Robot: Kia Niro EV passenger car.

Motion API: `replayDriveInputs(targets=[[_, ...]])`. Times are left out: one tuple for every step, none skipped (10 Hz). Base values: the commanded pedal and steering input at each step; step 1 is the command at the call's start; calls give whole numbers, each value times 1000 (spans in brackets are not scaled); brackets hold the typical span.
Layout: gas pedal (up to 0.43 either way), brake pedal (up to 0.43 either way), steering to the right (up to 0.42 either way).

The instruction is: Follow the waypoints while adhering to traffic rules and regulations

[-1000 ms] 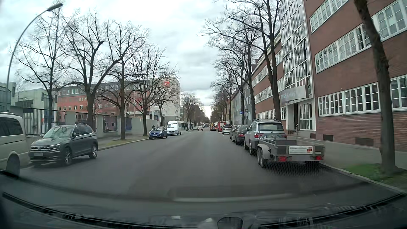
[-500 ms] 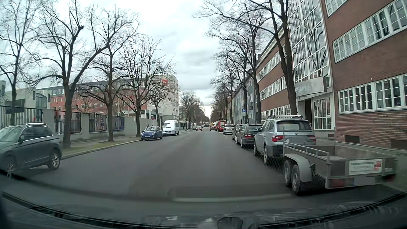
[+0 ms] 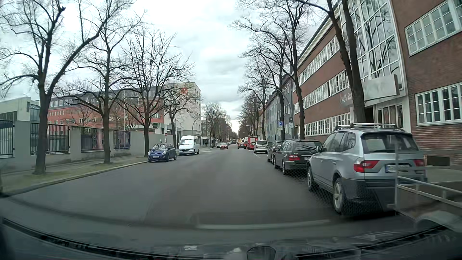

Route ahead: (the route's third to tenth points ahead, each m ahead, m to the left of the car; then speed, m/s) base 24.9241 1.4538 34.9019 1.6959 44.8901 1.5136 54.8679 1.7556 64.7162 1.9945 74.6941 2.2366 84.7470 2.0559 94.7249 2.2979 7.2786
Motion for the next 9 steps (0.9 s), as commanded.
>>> replayDriveInputs(targets=[[0,12,0],[0,12,0],[0,12,0],[0,12,-1],[0,12,-3],[0,12,-3],[0,12,-3],[8,12,-2],[8,12,0]])
